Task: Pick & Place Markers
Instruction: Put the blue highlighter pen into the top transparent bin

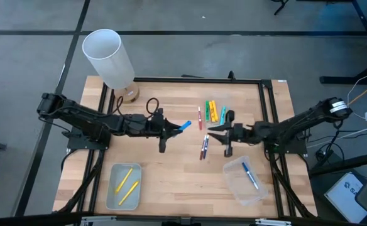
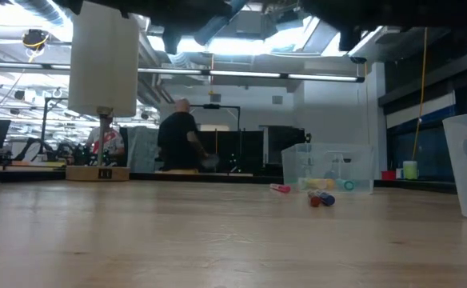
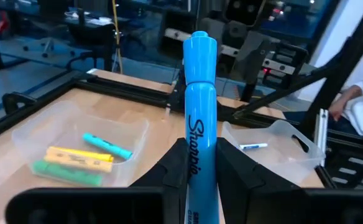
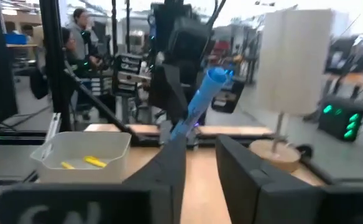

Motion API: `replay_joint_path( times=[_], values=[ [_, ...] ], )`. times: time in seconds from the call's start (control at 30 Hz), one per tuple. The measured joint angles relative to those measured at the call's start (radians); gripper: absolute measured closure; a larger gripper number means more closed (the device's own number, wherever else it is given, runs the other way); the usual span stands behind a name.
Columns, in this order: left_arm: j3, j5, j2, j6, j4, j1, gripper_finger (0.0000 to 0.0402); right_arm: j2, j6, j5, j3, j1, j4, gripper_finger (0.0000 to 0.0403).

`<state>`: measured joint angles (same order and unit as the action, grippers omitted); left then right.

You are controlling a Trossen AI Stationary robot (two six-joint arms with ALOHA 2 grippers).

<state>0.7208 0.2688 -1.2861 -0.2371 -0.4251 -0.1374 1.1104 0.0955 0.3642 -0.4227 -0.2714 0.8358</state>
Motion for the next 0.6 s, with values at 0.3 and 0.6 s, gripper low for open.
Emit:
replay_joint_path(
  times=[0.3, 0.6],
  values=[
    [0.000, 0.056, 0.000, 0.012, -0.004, -0.053, 0.0350, 0.236, -0.138, -0.259, -0.138, 0.150, -0.011, 0.0213],
    [0.000, 0.096, 0.000, 0.016, 0.051, -0.073, 0.0350, 0.334, -0.122, -0.254, -0.256, 0.177, -0.008, 0.0159]
  ],
)
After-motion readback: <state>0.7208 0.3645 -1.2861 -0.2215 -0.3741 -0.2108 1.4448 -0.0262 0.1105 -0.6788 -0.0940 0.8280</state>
